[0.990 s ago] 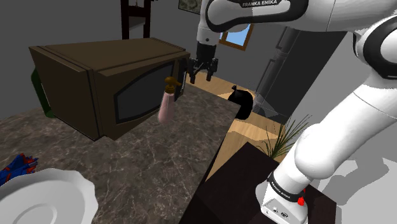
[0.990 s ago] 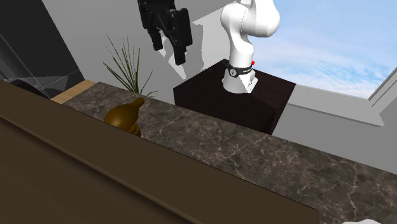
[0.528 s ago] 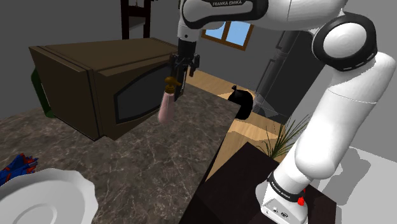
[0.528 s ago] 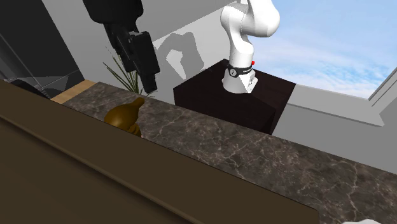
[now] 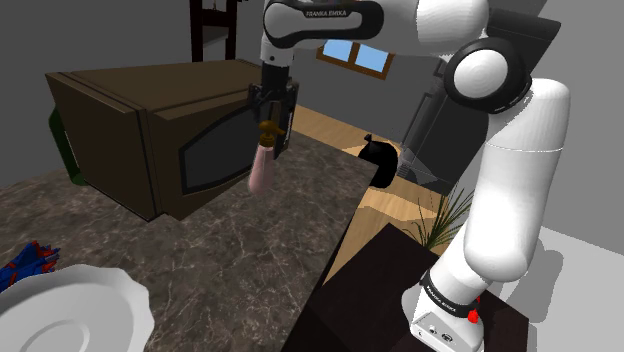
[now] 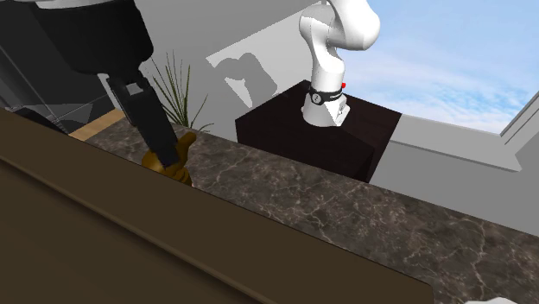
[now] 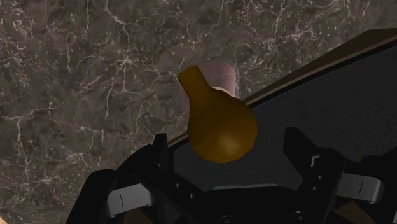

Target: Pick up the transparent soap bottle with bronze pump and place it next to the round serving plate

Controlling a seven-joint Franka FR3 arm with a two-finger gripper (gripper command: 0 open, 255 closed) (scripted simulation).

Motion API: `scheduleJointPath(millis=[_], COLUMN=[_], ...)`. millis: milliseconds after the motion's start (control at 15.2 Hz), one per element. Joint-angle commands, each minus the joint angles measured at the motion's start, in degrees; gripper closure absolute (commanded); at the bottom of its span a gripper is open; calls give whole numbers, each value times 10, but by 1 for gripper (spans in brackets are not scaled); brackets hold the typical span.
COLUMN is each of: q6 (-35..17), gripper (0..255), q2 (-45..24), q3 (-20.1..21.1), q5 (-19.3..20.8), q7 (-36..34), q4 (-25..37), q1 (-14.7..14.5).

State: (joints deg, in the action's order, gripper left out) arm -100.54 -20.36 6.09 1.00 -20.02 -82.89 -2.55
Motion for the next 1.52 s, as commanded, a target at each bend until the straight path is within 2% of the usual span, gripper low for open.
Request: scheduleJointPath(millis=[0, 198, 726, 792, 1452], q6=[-15, -42, -42, -42, -35], gripper=[0, 0, 0, 255, 255], q2=[-1, -1, -2, -2, 0], q3=[0, 0, 0, 0, 0], q5=[0, 0, 0, 0, 0], q7=[-1, -1, -1, -1, -1], q4=[-14, -40, -40, -40, -34], q1=[-1, 0, 0, 0, 0])
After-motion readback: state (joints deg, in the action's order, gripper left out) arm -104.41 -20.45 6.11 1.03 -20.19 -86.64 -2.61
